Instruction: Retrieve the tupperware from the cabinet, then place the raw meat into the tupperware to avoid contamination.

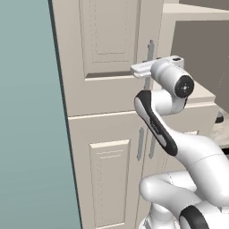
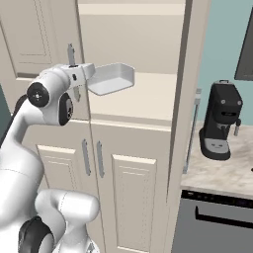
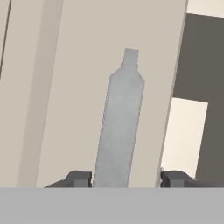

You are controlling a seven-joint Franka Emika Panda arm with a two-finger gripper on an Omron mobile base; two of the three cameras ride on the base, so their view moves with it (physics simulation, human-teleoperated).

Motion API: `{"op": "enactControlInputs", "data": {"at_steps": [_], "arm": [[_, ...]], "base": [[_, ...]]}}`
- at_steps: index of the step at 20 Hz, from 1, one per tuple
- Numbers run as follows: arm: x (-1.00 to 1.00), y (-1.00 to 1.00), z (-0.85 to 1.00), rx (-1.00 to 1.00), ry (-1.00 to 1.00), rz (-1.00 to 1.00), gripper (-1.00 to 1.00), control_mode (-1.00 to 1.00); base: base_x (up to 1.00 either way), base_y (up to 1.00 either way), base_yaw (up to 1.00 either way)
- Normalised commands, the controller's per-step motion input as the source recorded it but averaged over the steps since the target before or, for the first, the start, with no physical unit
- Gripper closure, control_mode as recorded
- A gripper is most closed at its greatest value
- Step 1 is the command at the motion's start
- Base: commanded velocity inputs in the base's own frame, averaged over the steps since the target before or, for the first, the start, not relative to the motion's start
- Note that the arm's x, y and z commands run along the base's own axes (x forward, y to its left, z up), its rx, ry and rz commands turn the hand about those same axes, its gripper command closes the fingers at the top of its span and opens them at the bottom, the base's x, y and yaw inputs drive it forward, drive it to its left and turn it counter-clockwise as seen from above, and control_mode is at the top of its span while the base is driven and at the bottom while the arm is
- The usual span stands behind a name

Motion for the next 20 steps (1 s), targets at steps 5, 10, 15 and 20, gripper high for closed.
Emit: {"op": "enactControlInputs", "data": {"at_steps": [5, 10, 15, 20], "arm": [[0.0, 0.17, -0.01, -0.03, 0.07, 0.0, 1.0, -1.0], [-0.03, 0.23, -0.05, -0.07, 0.16, -0.01, 1.0, -1.0], [-0.19, 0.16, -0.06, -0.11, 0.25, 0.0, 1.0, -1.0], [-0.28, 0.18, -0.1, -0.13, 0.27, 0.0, 1.0, -1.0]], "base": [[0.0, 0.0, 0.0], [0.0, 0.0, 0.0], [0.0, 0.0, 0.0], [0.0, 0.0, 0.0]]}}
